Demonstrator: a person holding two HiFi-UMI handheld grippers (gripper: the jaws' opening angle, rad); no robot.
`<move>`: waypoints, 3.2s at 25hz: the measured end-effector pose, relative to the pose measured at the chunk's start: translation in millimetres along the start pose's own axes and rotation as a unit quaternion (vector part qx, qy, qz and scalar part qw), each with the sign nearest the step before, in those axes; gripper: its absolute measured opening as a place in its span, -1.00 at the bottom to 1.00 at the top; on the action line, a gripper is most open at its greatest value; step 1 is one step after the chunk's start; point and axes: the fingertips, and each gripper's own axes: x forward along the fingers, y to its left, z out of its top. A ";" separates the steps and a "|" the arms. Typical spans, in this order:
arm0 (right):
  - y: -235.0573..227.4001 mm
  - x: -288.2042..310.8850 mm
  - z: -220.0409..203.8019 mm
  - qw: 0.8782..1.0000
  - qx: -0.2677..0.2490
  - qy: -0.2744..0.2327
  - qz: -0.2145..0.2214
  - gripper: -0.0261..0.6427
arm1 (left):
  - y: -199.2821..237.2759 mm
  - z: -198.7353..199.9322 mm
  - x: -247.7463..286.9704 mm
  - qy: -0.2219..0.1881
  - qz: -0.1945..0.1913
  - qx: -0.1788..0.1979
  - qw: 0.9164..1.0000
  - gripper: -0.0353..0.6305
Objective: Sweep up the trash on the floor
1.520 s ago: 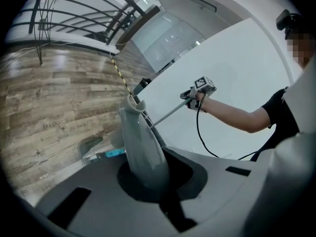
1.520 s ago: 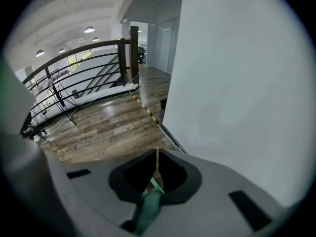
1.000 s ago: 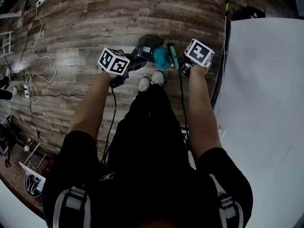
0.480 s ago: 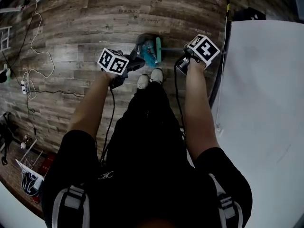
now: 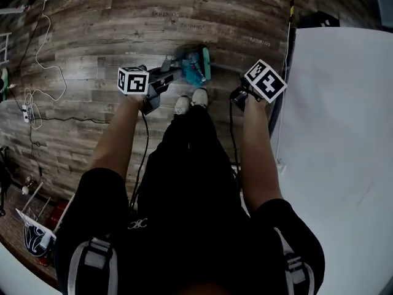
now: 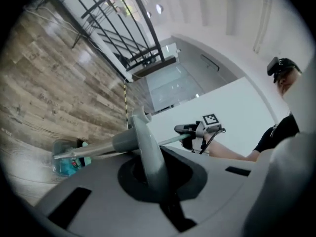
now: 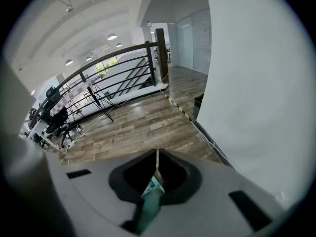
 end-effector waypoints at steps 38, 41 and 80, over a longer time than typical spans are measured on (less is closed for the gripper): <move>-52.8 27.0 90.2 0.986 -0.094 -0.137 0.000 -0.84 | 8.5 -46.3 11.1 -0.064 0.074 -0.090 0.991 -0.90; -17.8 61.7 74.7 0.975 -0.190 -0.113 0.011 -0.84 | 9.2 -44.3 14.3 -0.061 0.075 -0.099 0.990 -0.90; 101.5 -48.0 -76.5 0.989 -0.143 -0.034 0.021 -0.84 | -15.2 -43.0 -37.2 0.049 -0.124 -0.034 0.990 -0.90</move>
